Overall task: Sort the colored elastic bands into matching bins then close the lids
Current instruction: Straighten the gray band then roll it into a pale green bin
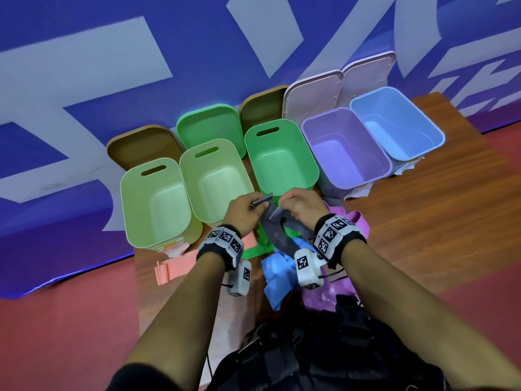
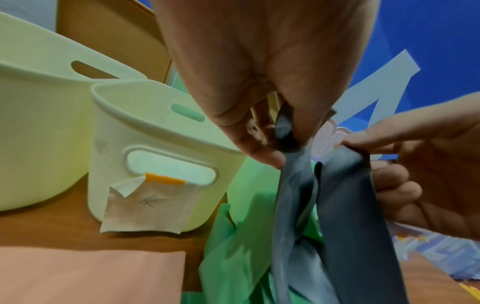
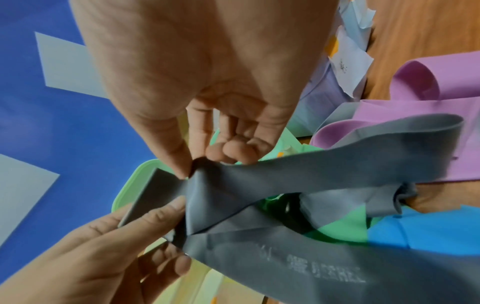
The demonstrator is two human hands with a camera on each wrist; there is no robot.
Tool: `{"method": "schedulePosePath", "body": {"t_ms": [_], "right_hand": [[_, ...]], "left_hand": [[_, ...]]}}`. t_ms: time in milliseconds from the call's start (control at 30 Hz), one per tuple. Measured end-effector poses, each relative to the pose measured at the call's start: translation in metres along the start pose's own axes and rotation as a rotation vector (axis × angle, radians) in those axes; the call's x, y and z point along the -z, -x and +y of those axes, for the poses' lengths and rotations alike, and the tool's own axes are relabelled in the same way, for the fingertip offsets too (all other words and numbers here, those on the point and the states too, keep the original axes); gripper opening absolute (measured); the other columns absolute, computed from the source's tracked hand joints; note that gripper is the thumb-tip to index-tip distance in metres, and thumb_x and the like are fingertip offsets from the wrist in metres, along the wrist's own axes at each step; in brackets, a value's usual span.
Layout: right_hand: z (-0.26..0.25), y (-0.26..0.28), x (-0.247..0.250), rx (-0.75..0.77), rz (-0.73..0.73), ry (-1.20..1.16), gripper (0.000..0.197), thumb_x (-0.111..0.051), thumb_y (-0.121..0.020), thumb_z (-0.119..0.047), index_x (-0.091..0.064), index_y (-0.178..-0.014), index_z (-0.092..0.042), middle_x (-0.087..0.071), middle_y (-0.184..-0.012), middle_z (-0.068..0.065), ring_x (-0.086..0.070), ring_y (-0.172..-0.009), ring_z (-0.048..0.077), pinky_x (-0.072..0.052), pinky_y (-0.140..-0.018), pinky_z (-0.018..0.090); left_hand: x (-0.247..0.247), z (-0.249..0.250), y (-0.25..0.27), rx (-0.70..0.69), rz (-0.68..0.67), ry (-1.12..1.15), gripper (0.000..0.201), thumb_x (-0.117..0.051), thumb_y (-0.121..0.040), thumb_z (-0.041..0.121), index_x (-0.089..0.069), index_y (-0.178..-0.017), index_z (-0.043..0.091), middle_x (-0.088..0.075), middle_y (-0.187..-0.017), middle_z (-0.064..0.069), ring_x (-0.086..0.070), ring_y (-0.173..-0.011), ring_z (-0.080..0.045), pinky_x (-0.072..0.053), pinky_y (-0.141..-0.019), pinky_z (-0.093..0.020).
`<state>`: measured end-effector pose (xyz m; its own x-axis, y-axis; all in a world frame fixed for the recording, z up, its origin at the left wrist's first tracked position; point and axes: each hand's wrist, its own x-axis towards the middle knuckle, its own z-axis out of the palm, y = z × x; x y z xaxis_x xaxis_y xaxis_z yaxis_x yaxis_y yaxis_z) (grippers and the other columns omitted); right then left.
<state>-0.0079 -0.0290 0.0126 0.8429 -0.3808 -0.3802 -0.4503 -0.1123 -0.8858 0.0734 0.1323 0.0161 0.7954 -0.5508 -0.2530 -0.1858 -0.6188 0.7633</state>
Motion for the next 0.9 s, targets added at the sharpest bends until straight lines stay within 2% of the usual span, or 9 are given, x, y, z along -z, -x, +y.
{"method": "schedulePosePath", "body": {"t_ms": [100, 200, 333, 433, 500, 567, 667, 733, 900], "right_hand": [[-0.011, 0.004, 0.000, 0.103, -0.029, -0.048, 0.021, -0.070, -0.085, -0.001, -0.069, -0.074, -0.018, -0.065, -0.068, -0.006, -0.058, -0.065, 0.000, -0.045, -0.068, 0.015], [-0.018, 0.003, 0.002, 0.190, 0.045, -0.032, 0.020, -0.073, -0.082, -0.002, -0.071, -0.073, -0.020, -0.068, -0.075, -0.007, -0.060, -0.077, 0.008, -0.046, -0.076, 0.021], [-0.029, 0.008, 0.002, 0.207, 0.030, -0.095, 0.014, -0.072, -0.086, -0.004, -0.071, -0.079, -0.016, -0.063, -0.061, -0.019, -0.053, -0.059, -0.004, -0.040, -0.062, 0.012], [-0.036, 0.010, 0.001, 0.208, 0.052, -0.158, 0.021, -0.068, -0.089, -0.002, -0.068, -0.078, -0.020, -0.064, -0.066, -0.012, -0.052, -0.057, -0.004, -0.043, -0.060, 0.015], [-0.040, 0.012, 0.002, 0.195, 0.060, -0.178, 0.020, -0.066, -0.091, -0.004, -0.067, -0.080, -0.020, -0.062, -0.069, -0.004, -0.050, -0.053, -0.002, -0.042, -0.057, 0.017], [-0.044, 0.014, 0.003, 0.199, 0.073, -0.208, 0.017, -0.065, -0.092, -0.004, -0.066, -0.082, -0.018, -0.061, -0.068, -0.003, -0.047, -0.051, 0.003, -0.041, -0.055, 0.018], [-0.051, 0.016, 0.005, 0.218, 0.093, -0.251, 0.012, -0.062, -0.093, -0.003, -0.064, -0.087, -0.013, -0.058, -0.060, -0.010, -0.045, -0.049, 0.007, -0.039, -0.052, 0.018], [-0.058, 0.018, 0.007, 0.230, 0.094, -0.275, 0.010, -0.061, -0.094, -0.002, -0.063, -0.090, -0.010, -0.057, -0.056, -0.011, -0.045, -0.049, 0.008, -0.040, -0.052, 0.018], [-0.079, 0.026, 0.010, 0.274, 0.130, -0.271, 0.012, -0.064, -0.092, -0.001, -0.066, -0.085, -0.012, -0.061, -0.069, 0.001, -0.049, -0.051, 0.004, -0.043, -0.056, 0.017]], "left_hand": [[0.007, 0.004, -0.001, -0.006, 0.056, 0.038, 0.011, -0.064, -0.091, 0.019, -0.072, -0.099, 0.022, -0.070, -0.087, 0.001, -0.065, -0.084, -0.026, -0.054, -0.083, -0.038], [0.013, 0.012, 0.000, -0.005, 0.064, 0.106, 0.011, -0.067, -0.089, 0.019, -0.067, -0.097, 0.027, -0.071, -0.086, -0.005, -0.066, -0.074, -0.031, -0.057, -0.076, -0.043], [0.016, 0.019, 0.000, 0.007, 0.083, 0.159, 0.011, -0.068, -0.080, 0.033, -0.063, -0.088, 0.029, -0.070, -0.080, -0.007, -0.066, -0.073, -0.033, -0.058, -0.073, -0.048], [0.019, 0.025, 0.000, -0.025, 0.074, 0.138, 0.017, -0.060, -0.081, 0.040, -0.067, -0.089, 0.027, -0.068, -0.077, -0.005, -0.064, -0.075, -0.028, -0.057, -0.074, -0.042], [0.023, 0.031, 0.001, -0.046, 0.083, 0.142, 0.013, -0.062, -0.087, 0.034, -0.069, -0.090, 0.024, -0.066, -0.075, -0.001, -0.062, -0.068, -0.018, -0.053, -0.071, -0.033], [0.026, 0.038, 0.002, -0.054, 0.081, 0.184, 0.010, -0.061, -0.095, 0.021, -0.070, -0.093, 0.018, -0.065, -0.076, -0.003, -0.059, -0.060, -0.007, -0.053, -0.069, -0.027], [0.030, 0.043, 0.003, -0.036, 0.056, 0.302, 0.015, -0.055, -0.099, 0.014, -0.070, -0.099, 0.010, -0.067, -0.086, -0.014, -0.066, -0.070, -0.017, -0.061, -0.077, -0.042], [0.033, 0.047, 0.004, -0.035, 0.038, 0.341, 0.018, -0.053, -0.100, 0.014, -0.070, -0.098, 0.011, -0.067, -0.088, -0.011, -0.066, -0.074, -0.023, -0.059, -0.080, -0.047], [0.043, 0.063, 0.010, -0.047, 0.049, 0.437, 0.027, -0.046, -0.098, 0.005, -0.071, -0.093, 0.010, -0.066, -0.090, -0.010, -0.064, -0.075, -0.017, -0.060, -0.077, -0.040]]}}
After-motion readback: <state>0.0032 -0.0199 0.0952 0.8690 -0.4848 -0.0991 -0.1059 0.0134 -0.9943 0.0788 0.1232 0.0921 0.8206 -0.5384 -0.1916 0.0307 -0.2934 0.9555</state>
